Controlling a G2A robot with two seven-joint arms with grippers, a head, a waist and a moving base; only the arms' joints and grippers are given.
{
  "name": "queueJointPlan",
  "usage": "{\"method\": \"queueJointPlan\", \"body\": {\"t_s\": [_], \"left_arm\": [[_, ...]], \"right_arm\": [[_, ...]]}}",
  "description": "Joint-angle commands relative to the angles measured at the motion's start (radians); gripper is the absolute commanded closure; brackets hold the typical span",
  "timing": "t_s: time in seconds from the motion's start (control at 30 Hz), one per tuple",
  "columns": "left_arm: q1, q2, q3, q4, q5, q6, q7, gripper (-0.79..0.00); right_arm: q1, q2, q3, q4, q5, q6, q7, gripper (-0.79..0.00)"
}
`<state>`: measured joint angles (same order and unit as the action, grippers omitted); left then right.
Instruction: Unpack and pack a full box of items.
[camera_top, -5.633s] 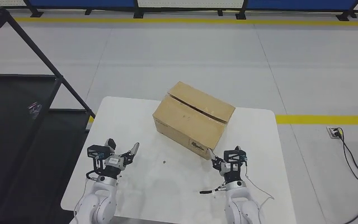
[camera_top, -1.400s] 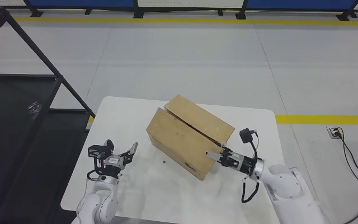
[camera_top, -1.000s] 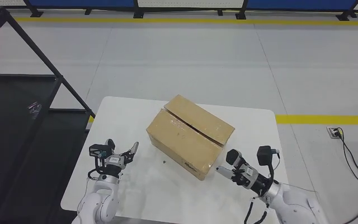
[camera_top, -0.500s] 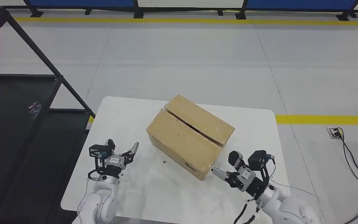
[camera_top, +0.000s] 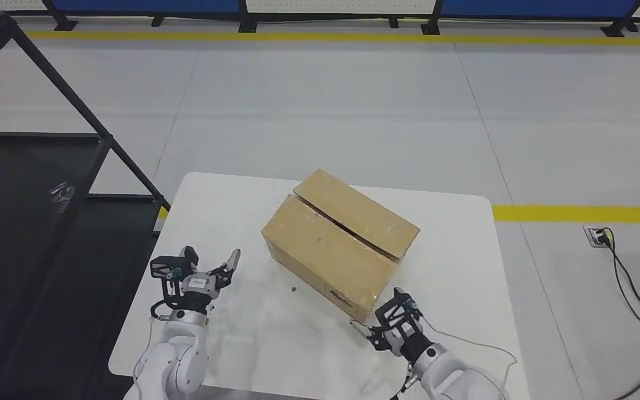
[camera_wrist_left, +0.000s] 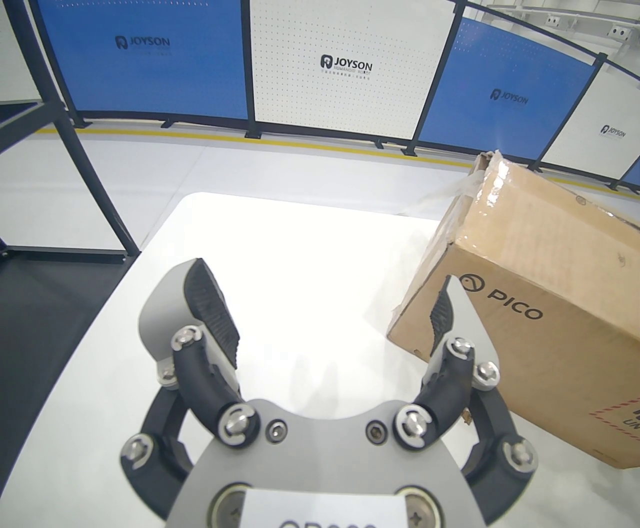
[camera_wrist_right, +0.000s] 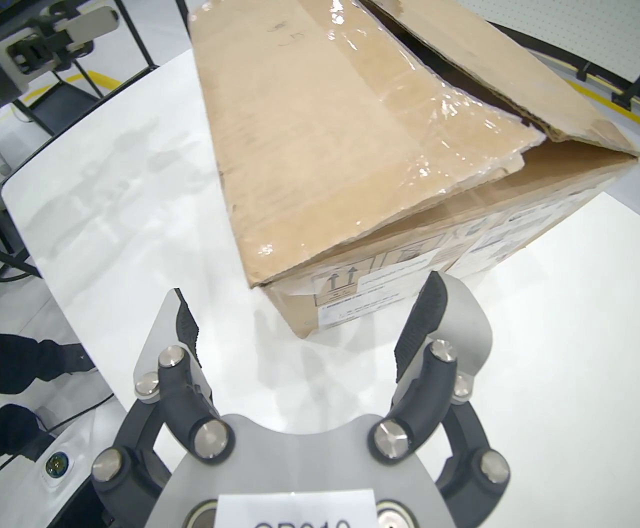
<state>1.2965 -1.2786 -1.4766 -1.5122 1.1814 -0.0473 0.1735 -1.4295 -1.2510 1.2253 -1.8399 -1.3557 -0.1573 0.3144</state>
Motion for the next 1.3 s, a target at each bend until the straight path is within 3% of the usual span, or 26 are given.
{"method": "queueJointPlan", "body": {"t_s": [0.0,0.4,0.8,0.9,1.0,1.27], "left_arm": [[-0.001,0.000,-0.001,0.000,-0.004,0.000,-0.001,-0.785],[-0.016,-0.002,-0.003,0.009,-0.007,0.000,-0.010,-0.785],[-0.046,-0.003,0.004,0.038,-0.001,-0.015,-0.035,-0.785],[-0.069,-0.003,0.007,0.053,0.015,-0.021,-0.048,-0.785],[-0.100,-0.003,0.017,0.083,0.036,-0.029,-0.062,-0.785],[-0.207,-0.012,0.090,0.215,0.112,-0.026,-0.069,-0.785]], "right_arm": [[0.010,-0.004,-0.009,0.017,0.012,0.029,-0.020,-0.785],[0.014,-0.010,0.043,0.063,0.084,0.118,-0.070,-0.785],[0.016,-0.018,0.134,0.099,0.285,0.177,-0.133,-0.785],[-0.013,-0.017,0.173,0.085,0.384,0.115,-0.200,-0.785],[-0.054,-0.013,0.209,0.069,0.456,-0.015,-0.271,-0.785],[-0.125,0.006,0.272,0.036,0.491,-0.319,-0.344,-0.785]]}}
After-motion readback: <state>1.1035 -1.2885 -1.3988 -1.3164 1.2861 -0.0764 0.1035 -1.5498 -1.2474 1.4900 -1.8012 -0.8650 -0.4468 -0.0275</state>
